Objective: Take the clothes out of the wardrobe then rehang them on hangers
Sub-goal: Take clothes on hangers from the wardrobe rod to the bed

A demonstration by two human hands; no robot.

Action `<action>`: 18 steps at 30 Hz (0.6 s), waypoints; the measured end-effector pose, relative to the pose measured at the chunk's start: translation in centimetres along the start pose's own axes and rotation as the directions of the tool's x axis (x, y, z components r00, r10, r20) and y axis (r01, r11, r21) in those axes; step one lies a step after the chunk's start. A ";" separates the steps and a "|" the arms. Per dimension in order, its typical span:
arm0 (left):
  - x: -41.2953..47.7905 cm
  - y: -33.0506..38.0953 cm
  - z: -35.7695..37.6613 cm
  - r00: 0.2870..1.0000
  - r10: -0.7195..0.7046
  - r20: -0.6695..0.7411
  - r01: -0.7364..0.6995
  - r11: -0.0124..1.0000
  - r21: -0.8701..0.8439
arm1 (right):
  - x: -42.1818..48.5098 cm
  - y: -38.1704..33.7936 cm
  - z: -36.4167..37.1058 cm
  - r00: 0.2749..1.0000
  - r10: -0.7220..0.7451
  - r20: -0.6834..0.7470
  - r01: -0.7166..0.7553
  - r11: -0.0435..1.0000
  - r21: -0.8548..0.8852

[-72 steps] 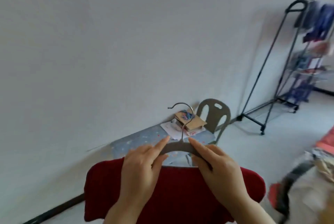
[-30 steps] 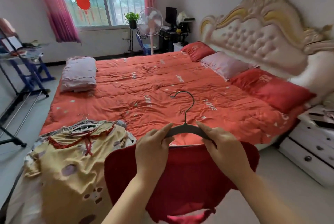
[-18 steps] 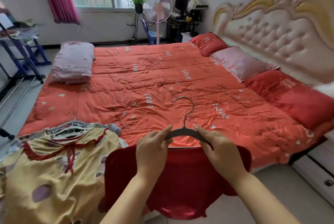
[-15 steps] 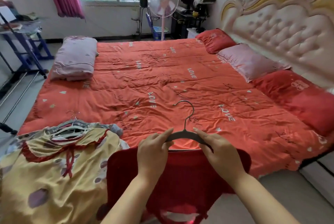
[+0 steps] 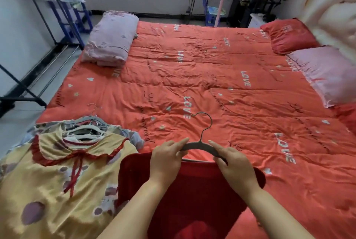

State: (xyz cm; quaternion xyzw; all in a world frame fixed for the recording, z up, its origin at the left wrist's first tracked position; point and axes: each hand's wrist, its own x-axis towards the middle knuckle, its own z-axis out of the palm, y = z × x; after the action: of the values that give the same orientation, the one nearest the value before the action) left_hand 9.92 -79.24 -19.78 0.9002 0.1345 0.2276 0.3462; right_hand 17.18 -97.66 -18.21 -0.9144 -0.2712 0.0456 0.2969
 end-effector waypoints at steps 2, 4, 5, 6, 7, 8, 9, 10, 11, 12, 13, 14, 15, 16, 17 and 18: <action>2.2 -1.2 1.4 0.998 -0.060 0.007 0.060 0.998 0.011 | 3.1 1.4 0.9 0.999 -0.002 0.051 0.000 1.000 0.025; 4.3 -2.5 2.9 0.993 -0.118 0.025 0.117 0.993 0.028 | 6.0 2.7 2.0 0.997 -0.006 0.080 0.003 0.999 0.036; 5.2 -3.3 3.6 0.989 -0.143 0.034 0.142 0.989 0.038 | 7.4 3.3 2.6 0.995 -0.012 0.096 0.007 0.999 0.046; 6.1 -4.1 4.3 0.985 -0.164 0.048 0.161 0.986 0.052 | 8.8 4.0 3.4 0.993 -0.013 0.118 0.006 0.999 0.054; 6.9 -5.1 5.1 0.980 -0.186 0.067 0.181 0.981 0.070 | 10.1 4.6 4.2 0.989 -0.011 0.146 0.003 0.998 0.057; 7.7 -6.0 5.8 0.973 -0.209 0.092 0.202 0.975 0.088 | 11.3 5.3 5.2 0.985 -0.012 0.173 0.002 0.998 0.060; 8.3 -7.0 6.5 0.965 -0.233 0.122 0.221 0.970 0.105 | 12.4 6.0 6.2 0.980 -0.014 0.198 0.003 0.998 0.057; 8.9 -7.9 7.2 0.955 -0.254 0.152 0.237 0.964 0.123 | 13.4 6.7 7.2 0.974 -0.014 0.224 0.002 0.999 0.055; 9.4 -8.9 8.0 0.945 -0.276 0.175 0.253 0.957 0.142 | 14.3 7.3 8.2 0.968 -0.011 0.252 -0.001 0.999 0.050; 9.9 -10.0 8.8 0.936 -0.296 0.189 0.269 0.950 0.159 | 15.1 7.8 9.2 0.962 -0.009 0.272 -0.003 0.999 0.044; 10.5 -11.0 9.6 0.928 -0.316 0.196 0.284 0.943 0.173 | 16.0 8.4 10.2 0.959 -0.009 0.284 -0.002 0.999 0.037; 11.0 -12.1 10.4 0.921 -0.334 0.200 0.298 0.936 0.187 | 16.8 9.0 11.2 0.958 -0.009 0.288 -0.001 0.999 0.033; 11.6 -13.1 11.3 0.915 -0.349 0.202 0.310 0.929 0.201 | 17.7 9.6 12.2 0.958 -0.007 0.288 -0.003 0.999 0.033; 12.1 -14.2 12.1 0.911 -0.358 0.203 0.315 0.925 0.214 | 18.5 10.2 13.2 0.958 -0.005 0.285 -0.005 0.999 0.037; 12.6 -15.2 12.9 0.909 -0.364 0.203 0.317 0.921 0.228 | 19.4 10.8 14.4 0.959 0.001 0.282 -0.013 0.999 0.040; 13.0 -16.2 13.6 0.909 -0.367 0.200 0.316 0.916 0.246 | 20.1 11.5 15.5 0.960 0.011 0.281 -0.023 0.999 0.040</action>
State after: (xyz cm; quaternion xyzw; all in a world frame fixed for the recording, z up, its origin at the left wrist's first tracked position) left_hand 26.63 -70.00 -35.66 0.9146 0.2702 0.0365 0.2984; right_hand 35.85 -86.88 -35.83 -0.8945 -0.3017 0.1830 0.2744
